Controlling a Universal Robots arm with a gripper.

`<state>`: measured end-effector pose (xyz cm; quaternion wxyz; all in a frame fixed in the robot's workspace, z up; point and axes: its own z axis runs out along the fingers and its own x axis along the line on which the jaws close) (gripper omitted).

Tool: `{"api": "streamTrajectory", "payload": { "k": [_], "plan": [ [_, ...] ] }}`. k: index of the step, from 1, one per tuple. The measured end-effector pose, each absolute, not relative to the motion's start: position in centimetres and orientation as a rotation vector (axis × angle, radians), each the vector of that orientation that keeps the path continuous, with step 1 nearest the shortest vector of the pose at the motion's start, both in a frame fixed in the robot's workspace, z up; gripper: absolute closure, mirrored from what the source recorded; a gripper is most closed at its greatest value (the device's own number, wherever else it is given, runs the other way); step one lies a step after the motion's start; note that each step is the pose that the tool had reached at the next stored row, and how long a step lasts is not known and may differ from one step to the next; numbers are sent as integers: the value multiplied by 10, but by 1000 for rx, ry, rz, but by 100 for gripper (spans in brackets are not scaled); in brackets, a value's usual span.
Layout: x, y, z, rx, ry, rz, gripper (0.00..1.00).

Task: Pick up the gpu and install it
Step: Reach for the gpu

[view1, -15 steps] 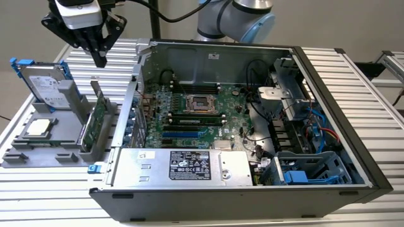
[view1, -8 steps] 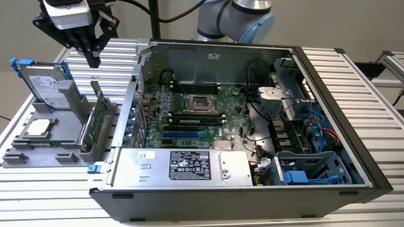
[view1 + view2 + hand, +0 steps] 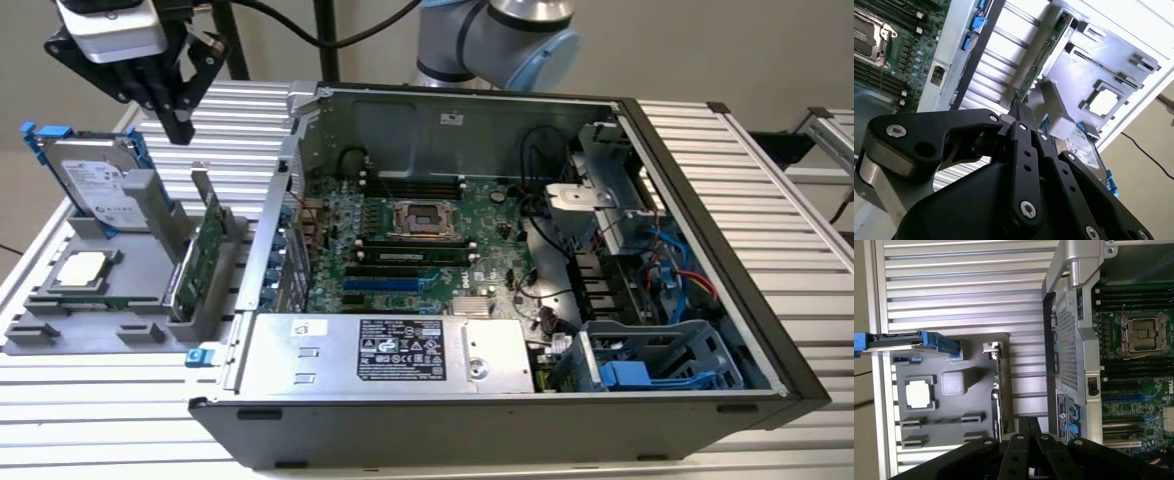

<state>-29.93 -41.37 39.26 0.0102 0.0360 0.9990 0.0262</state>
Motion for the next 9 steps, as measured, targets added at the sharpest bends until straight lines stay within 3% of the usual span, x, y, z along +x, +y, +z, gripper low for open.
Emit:
{"api": "streamTrajectory", "payload": {
  "k": [9],
  "plan": [
    [-315, -415, 393, 112, 3118, 82, 100]
  ]
}}
